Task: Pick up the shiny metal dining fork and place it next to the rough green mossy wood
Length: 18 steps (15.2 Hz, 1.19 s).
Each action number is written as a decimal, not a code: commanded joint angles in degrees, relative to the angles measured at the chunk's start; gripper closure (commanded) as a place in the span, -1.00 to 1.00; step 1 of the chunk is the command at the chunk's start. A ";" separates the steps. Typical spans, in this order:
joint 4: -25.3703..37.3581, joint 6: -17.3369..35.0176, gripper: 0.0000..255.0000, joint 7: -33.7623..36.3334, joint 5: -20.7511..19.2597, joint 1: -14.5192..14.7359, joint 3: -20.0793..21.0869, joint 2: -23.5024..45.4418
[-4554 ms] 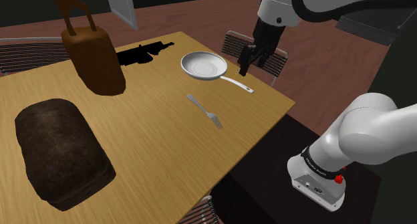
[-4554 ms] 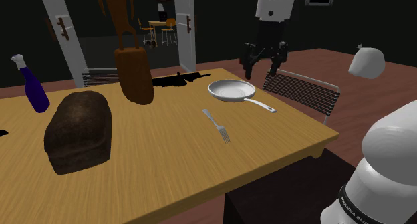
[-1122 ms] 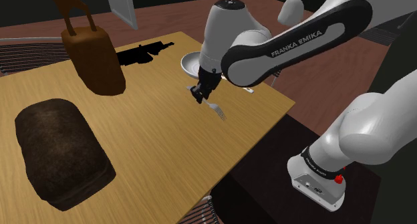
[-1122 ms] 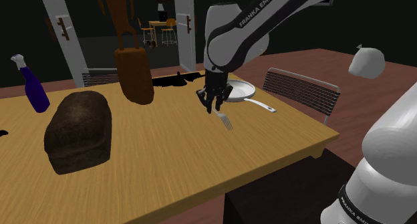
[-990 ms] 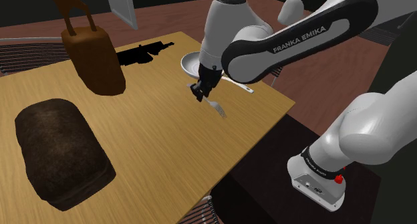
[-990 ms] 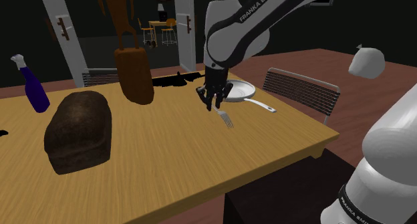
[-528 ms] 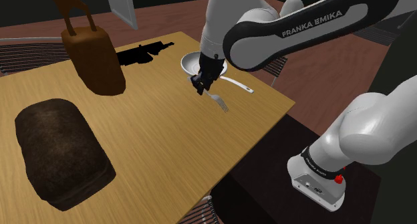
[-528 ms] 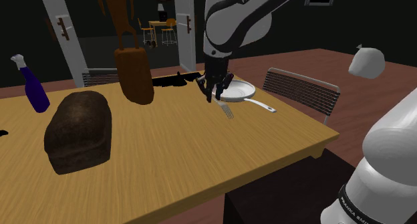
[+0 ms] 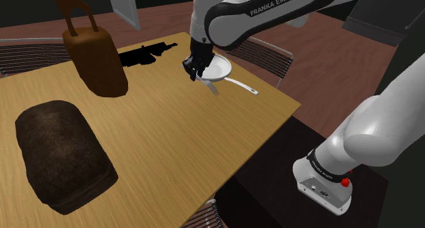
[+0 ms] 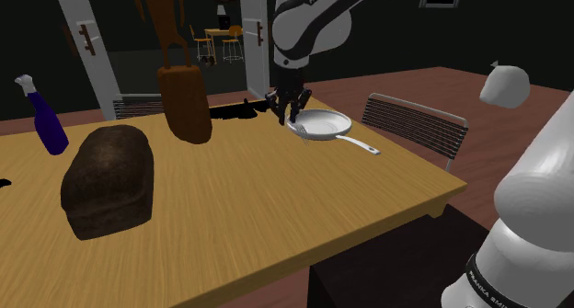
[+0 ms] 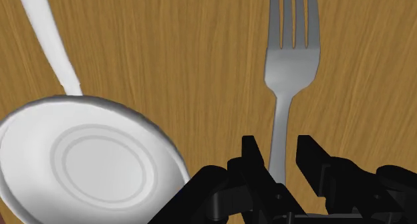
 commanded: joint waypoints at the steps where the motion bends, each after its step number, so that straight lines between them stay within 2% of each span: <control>1: 4.53 -1.08 1.00 -0.69 -1.16 -0.64 -0.61 3.60; 9: 25.19 -6.68 1.00 -3.52 -4.71 -1.70 -2.86 19.07; 18: 21.91 -0.79 1.00 -2.54 -5.94 -1.41 -3.39 21.79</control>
